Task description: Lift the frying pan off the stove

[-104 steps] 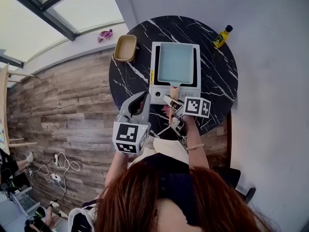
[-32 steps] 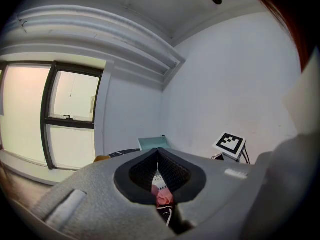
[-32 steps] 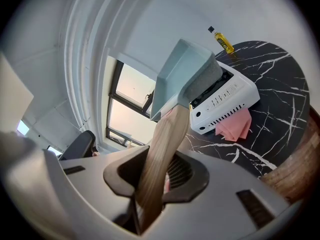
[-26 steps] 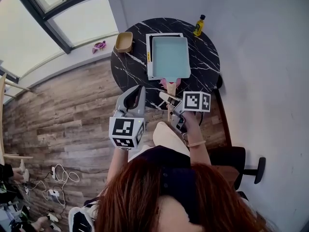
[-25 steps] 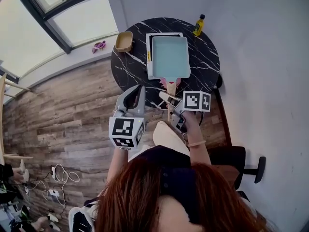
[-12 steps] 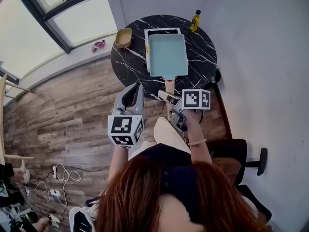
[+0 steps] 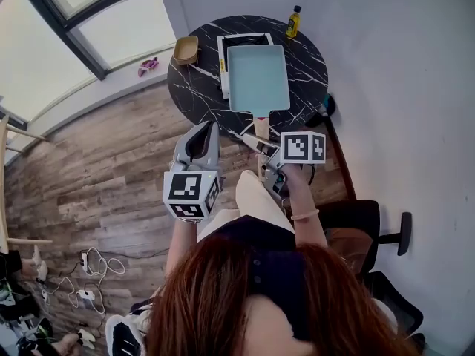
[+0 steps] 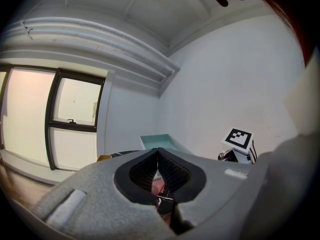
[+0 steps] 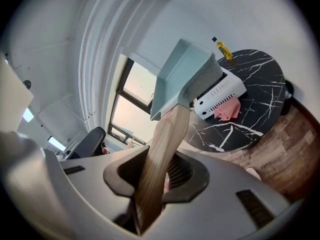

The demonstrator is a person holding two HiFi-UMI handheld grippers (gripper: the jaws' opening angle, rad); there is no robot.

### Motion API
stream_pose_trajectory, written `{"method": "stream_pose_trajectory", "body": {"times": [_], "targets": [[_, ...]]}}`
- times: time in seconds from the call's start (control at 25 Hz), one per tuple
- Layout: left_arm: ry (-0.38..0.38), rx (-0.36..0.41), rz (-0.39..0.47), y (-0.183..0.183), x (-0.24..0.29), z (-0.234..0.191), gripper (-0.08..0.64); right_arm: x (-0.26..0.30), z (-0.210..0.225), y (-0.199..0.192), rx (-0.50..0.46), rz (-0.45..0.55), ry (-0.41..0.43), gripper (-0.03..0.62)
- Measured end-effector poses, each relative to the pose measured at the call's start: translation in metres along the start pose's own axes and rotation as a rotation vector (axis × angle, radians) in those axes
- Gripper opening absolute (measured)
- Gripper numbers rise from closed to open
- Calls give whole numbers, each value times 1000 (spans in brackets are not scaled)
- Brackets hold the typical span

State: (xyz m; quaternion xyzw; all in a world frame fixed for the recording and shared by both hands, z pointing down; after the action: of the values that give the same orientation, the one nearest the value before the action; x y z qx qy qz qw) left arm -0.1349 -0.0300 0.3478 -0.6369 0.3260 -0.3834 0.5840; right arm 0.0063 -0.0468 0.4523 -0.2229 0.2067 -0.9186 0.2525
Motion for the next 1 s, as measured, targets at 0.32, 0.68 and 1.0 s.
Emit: {"method": "stream_pose_trajectory", "body": {"times": [0.32, 0.68, 1.0], "targets": [[-12, 9, 2, -6, -10, 3, 12, -7, -4, -15, -6, 10, 2, 100], [-26, 14, 8, -8, -25, 7, 12, -14, -14, -30, -6, 24, 2, 101], [-20, 8, 20, -10, -44, 11, 12, -24, -28, -46, -13, 31, 11, 101]]}}
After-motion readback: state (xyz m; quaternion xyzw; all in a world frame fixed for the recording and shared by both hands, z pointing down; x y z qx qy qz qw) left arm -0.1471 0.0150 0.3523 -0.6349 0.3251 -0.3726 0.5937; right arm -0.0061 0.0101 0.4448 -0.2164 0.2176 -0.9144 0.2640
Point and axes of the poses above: the fingertips, and each gripper's own axes: x forward along the fingers, z to its right, y out of its top, the point moved 5 cm from there along -x, backward along the fingers, and after that the axes turned 2 degrees about y, right-handed, at the moved point
